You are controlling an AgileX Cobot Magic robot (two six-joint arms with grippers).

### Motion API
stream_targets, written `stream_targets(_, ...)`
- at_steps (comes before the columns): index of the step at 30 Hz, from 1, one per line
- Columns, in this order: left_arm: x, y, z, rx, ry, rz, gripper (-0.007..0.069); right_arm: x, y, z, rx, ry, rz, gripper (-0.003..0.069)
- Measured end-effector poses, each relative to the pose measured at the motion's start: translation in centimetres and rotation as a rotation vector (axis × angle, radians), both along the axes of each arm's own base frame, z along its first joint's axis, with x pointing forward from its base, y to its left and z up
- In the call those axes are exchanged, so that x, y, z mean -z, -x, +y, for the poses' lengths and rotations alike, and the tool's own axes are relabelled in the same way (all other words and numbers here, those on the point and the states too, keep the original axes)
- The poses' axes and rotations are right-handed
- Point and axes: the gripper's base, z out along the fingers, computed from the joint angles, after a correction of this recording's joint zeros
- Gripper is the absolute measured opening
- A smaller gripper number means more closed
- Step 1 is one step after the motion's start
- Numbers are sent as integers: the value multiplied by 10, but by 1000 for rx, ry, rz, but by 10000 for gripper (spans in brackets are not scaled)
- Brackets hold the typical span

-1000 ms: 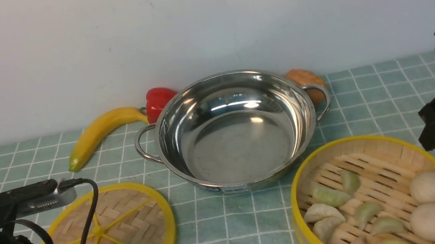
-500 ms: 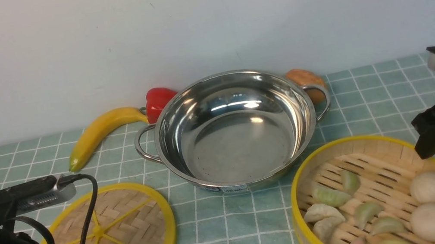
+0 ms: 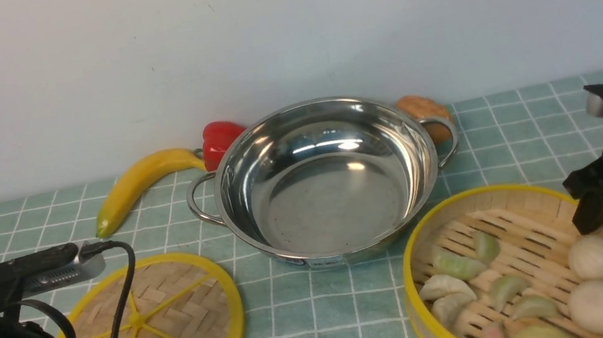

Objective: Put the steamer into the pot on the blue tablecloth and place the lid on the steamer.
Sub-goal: 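Reach for and grasp the rim of the bamboo steamer holding the buns with the right gripper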

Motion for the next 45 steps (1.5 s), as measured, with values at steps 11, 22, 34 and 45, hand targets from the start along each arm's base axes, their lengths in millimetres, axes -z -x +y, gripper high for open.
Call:
stream_targets(11,0,0,0,0,1,0,243,-1,2,-6,30,67,39,106)
stream_targets(22,0,0,0,-1,1,0,243,-19,22,-21,4,242,144,87)
stream_targets(34,0,-2,0,-5,-4,-22,243,-37,31,-19,10,219,144,92)
stream_targets(45,0,-2,0,-5,-4,-22,243,-37,32,-19,6,219,164,92)
